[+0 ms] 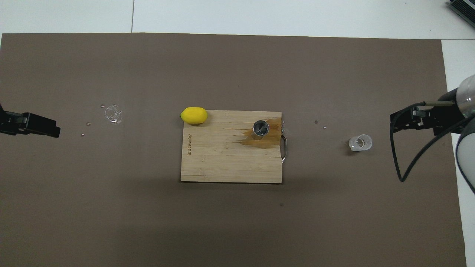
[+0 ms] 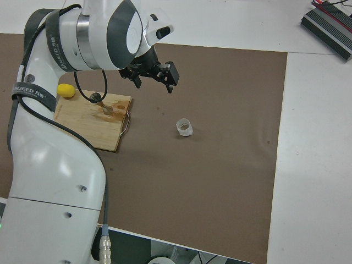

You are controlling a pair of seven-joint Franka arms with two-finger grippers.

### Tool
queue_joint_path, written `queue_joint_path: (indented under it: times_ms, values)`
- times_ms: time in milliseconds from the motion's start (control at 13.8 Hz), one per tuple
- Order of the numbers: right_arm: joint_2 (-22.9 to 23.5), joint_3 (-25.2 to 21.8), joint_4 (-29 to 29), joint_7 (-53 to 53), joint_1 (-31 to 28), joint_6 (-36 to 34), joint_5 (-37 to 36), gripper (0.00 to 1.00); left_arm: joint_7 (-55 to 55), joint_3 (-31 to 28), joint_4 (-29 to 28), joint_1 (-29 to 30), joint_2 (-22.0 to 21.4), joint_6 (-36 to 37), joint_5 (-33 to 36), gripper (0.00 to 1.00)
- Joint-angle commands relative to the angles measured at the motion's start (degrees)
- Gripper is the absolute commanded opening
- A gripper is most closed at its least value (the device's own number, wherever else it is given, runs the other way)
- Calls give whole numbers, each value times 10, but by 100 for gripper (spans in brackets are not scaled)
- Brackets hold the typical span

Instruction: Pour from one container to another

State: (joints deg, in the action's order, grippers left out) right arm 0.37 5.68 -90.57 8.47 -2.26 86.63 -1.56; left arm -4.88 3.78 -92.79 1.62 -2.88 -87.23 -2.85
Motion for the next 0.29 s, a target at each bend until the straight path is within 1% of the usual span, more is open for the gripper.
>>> queue_joint_path:
  times_ms: [0, 217]
  values:
    - [-14, 0, -17, -14, -1, 15, 2, 100, 7, -3, -19, -5, -17, 0, 8, 100]
    - [-14, 0, -18, -12, -1, 14, 1, 100, 7, -3, -19, -5, -17, 0, 8, 100]
